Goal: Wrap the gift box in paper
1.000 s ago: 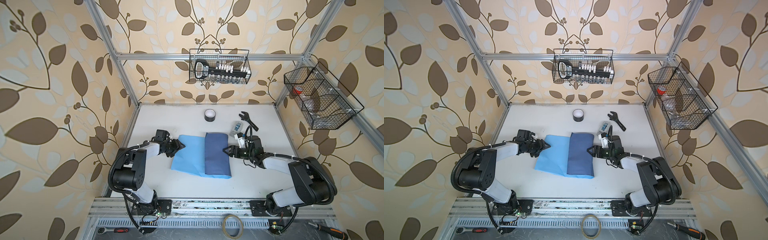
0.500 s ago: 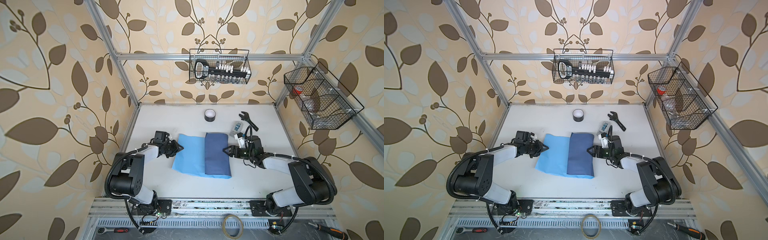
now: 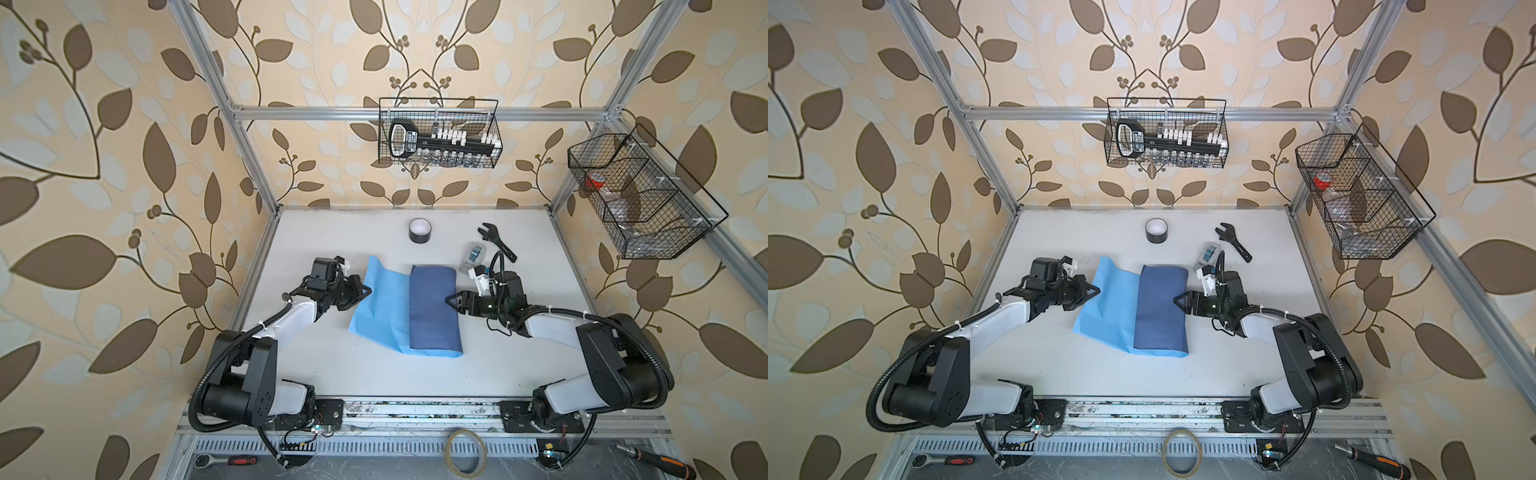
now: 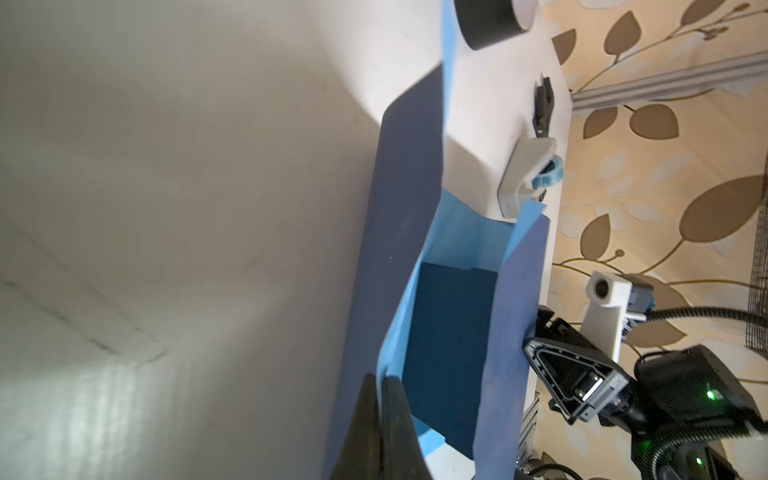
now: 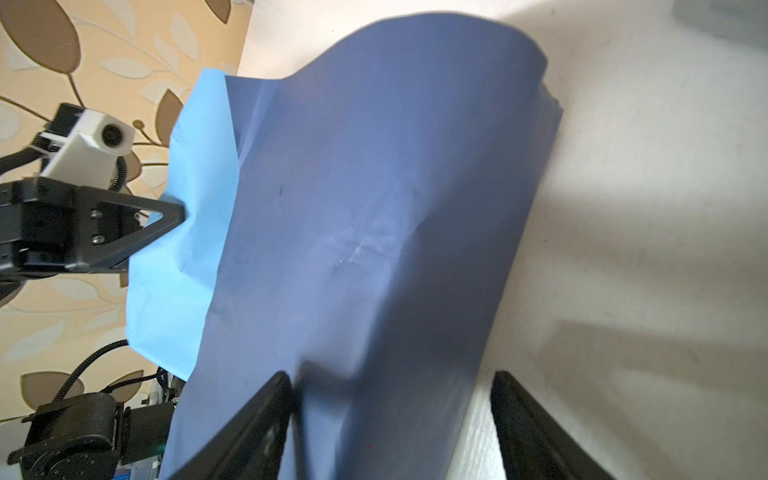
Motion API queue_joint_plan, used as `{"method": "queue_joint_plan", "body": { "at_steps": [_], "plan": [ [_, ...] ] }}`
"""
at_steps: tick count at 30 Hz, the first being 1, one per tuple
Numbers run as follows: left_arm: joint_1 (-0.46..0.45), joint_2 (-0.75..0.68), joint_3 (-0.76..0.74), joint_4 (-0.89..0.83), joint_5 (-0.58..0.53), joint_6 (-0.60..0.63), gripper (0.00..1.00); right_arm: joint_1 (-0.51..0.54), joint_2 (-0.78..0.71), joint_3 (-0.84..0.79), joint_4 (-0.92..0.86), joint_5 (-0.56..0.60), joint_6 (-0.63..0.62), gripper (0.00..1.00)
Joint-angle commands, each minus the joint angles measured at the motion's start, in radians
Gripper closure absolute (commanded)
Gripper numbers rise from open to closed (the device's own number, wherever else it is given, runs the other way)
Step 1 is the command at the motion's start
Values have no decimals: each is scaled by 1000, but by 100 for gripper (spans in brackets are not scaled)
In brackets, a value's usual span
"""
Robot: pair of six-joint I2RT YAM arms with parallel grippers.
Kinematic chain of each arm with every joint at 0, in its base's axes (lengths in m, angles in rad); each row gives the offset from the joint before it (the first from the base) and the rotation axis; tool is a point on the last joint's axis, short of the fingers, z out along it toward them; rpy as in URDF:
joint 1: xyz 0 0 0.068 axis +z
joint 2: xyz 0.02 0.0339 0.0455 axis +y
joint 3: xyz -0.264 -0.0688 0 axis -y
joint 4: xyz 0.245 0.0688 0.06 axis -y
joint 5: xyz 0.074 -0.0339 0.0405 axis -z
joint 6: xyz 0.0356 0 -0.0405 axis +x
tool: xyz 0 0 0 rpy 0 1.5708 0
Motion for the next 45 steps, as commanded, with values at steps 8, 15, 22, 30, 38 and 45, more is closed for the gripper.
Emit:
{"method": "queue_joint_plan", "body": {
  "at_steps": [8,15,22,30,38,45],
  "plan": [
    [-265,-44,167,-190,-307,-29,100,18,51,-42,-125,81,-27,25],
    [-375,19,288,-312,-462,-6,100,18,50,-43,-123,81,-29,25],
    [-454,46,359,-369,-581,15,100,21,53,-43,-124,80,-28,25],
    [-526,76,415,-442,-716,37,100,22,54,-42,-123,81,-28,25],
    [-528,52,431,-478,-816,43,100,22,54,-42,-125,83,-29,25],
    [-532,12,431,-448,-822,71,100,23,55,-40,-125,83,-29,25]
  ]
}}
